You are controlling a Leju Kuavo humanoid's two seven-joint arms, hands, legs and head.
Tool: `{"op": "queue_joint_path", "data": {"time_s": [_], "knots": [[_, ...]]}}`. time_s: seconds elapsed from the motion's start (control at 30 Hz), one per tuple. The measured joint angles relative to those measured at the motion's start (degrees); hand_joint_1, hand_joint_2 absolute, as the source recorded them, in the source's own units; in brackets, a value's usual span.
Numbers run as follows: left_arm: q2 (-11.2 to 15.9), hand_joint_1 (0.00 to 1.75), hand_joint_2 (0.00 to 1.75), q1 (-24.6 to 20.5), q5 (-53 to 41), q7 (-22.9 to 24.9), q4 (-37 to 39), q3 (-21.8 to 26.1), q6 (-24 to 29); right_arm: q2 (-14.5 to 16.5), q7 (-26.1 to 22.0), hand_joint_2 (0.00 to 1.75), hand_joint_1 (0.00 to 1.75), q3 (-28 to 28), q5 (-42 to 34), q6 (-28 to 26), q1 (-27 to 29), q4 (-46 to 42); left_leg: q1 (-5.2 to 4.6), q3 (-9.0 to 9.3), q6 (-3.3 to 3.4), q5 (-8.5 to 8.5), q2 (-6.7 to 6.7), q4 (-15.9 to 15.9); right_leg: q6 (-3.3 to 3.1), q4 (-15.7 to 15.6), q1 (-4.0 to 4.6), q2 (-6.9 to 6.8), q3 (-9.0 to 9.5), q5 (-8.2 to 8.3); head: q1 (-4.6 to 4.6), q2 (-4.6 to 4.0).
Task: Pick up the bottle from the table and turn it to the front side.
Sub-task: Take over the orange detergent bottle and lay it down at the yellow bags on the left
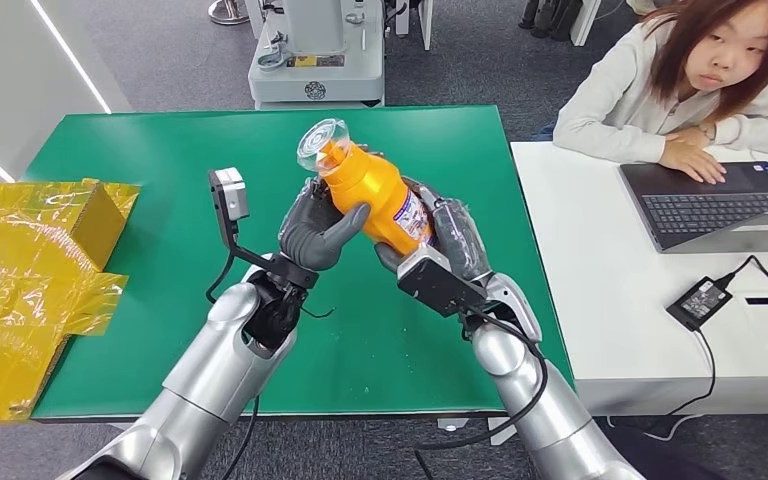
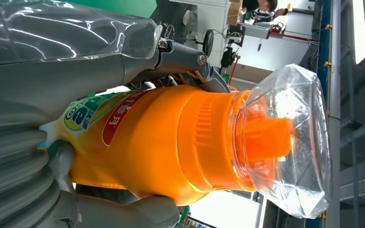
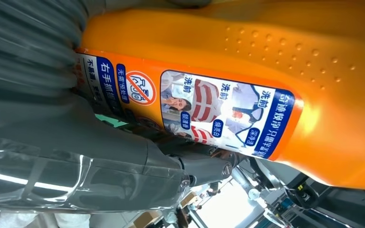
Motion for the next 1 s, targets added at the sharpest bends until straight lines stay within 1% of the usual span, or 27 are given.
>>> {"op": "queue_joint_path", "data": {"time_s": [0.03, 0.07, 0.17, 0.2, 0.43, 0.63, 0.8, 0.87, 1.0], "knots": [[0.0, 1.75, 1.75, 0.0, -0.2, -0.2, 0.0, 0.0, 0.1, 0.0, -0.1, 1.75, 1.74, -0.1, 0.0, 0.0, 0.0, 0.0, 0.0, 0.0, 0.0, 0.0, 0.0, 0.0, 0.0, 0.0, 0.0, 0.0, 0.0, 0.0, 0.0, 0.0], [0.0, 1.75, 1.75, 0.0, -0.4, -0.4, 0.0, 0.0, 0.3, 0.0, -0.2, 1.75, 1.33, -0.2, 0.0, 0.0, 0.1, 0.0, 0.0, 0.0, 0.0, 0.0, 0.0, 0.0, 0.0, 0.0, 0.0, 0.0, 0.0, 0.0, 0.0, 0.0], [0.0, 1.75, 1.75, 0.0, -1.2, -1.2, 0.0, 0.0, 0.9, 0.0, -0.6, 1.75, 0.03, -0.8, -0.2, -0.1, 0.6, -0.2, 0.0, 0.0, 0.0, 0.0, -0.01, 0.0, 0.0, 0.0, 0.0, -0.01, 0.0, 0.0, 0.0, 0.0], [0.0, 1.75, 1.75, 0.0, -1.5, -1.6, 0.0, 0.0, 1.2, 0.0, -0.8, 1.75, 0.0, -1.1, -0.4, 0.0, 1.0, -0.4, 0.0, 0.0, 0.0, 0.0, -0.01, 0.0, 0.0, 0.0, 0.0, -0.01, 0.0, 0.0, 0.0, 0.0], [0.4, 1.75, 1.75, 0.3, -5.5, -3.7, 0.0, 0.3, 3.2, -0.1, -2.8, 1.75, 0.0, -4.4, -2.9, 0.5, 3.8, -2.7, 0.0, 0.0, 0.0, 0.0, -0.01, 0.0, 0.0, 0.0, 0.0, -0.01, 0.0, 0.0, 0.0, 0.0], [1.0, 1.75, 1.75, 0.3, -12.6, -5.7, 0.0, 1.3, 6.5, -0.4, -4.3, 1.75, 0.0, -6.6, -5.0, 1.0, 7.0, -5.7, 0.0, 0.0, 0.0, 0.0, -0.01, 0.0, 0.0, 0.0, 0.0, -0.01, 0.0, -0.01, 0.0, 0.0], [1.9, 1.75, 1.75, 0.3, -18.8, -7.4, -0.1, 2.2, 9.2, -0.8, -5.2, 1.75, 0.0, -7.0, -5.7, 1.2, 10.4, -9.6, 0.0, 0.0, 0.0, 0.0, 0.01, 0.0, -0.01, 0.0, 0.0, 0.01, -0.01, -0.02, -0.01, 0.0], [2.3, 1.75, 1.75, 0.2, -24.1, -8.6, -0.4, 2.3, 12.0, -0.9, -5.3, 1.75, 0.0, -6.9, -5.6, 1.4, 11.3, -11.1, 0.0, 0.0, 0.0, 0.0, 0.01, 0.0, -0.01, 0.0, 0.0, 0.0, -0.01, -0.02, 0.0, 0.0], [3.3, 1.75, 1.75, -0.7, -42.1, -10.5, -1.9, 2.3, 21.7, -1.1, -5.4, 1.75, 0.0, -6.9, -5.5, 2.0, 12.5, -15.0, 0.0, 0.0, 0.0, 0.0, 0.01, 0.0, -0.01, 0.0, 0.0, 0.0, -0.01, -0.02, -0.01, 0.0]]}}
